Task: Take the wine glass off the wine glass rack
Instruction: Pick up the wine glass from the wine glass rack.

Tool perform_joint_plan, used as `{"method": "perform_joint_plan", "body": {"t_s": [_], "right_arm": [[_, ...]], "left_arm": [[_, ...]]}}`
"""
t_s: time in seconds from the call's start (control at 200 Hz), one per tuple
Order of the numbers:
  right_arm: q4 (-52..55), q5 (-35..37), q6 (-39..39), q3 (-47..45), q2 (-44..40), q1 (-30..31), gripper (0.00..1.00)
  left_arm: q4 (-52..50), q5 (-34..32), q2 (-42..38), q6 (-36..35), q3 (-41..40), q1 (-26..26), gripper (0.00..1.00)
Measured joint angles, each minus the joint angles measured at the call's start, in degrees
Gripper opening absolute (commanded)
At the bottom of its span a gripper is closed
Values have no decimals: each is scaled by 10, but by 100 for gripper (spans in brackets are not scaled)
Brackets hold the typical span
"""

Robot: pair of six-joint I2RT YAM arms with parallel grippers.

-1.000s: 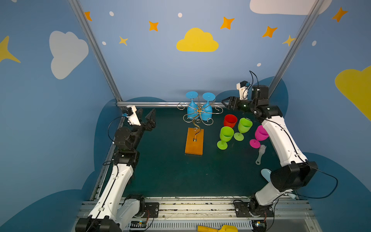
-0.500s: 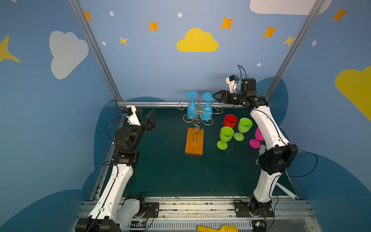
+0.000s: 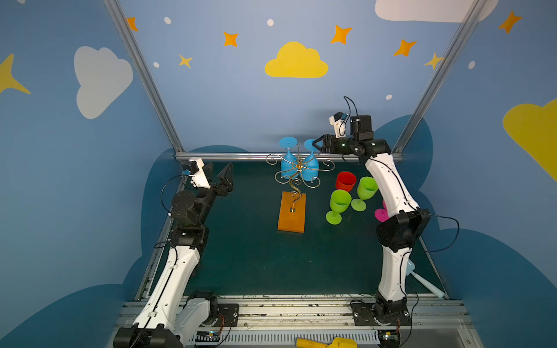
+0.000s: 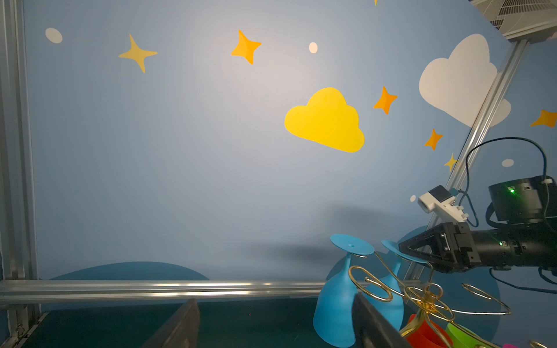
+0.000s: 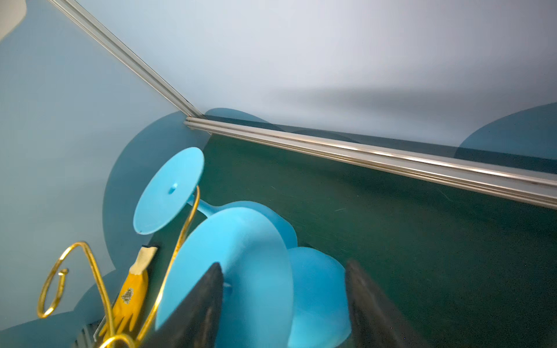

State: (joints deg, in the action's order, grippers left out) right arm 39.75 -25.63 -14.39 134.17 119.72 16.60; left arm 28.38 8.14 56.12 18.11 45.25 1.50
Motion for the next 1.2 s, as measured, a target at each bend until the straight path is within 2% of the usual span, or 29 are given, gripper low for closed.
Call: {"method": "perform_joint_plan", "body": {"t_s": [0.551, 0.886, 1.196], "right_arm": [[-30, -8, -33, -28, -21, -10, 21], [-79, -67, -83, -68, -55, -22, 0], [-128, -130, -147, -109, -61, -37, 0]], "left_arm": [[0, 0, 0, 3, 0, -3, 78], [0, 2, 0, 10, 0, -8, 78], [0, 4, -6, 12, 0, -8, 78]]}}
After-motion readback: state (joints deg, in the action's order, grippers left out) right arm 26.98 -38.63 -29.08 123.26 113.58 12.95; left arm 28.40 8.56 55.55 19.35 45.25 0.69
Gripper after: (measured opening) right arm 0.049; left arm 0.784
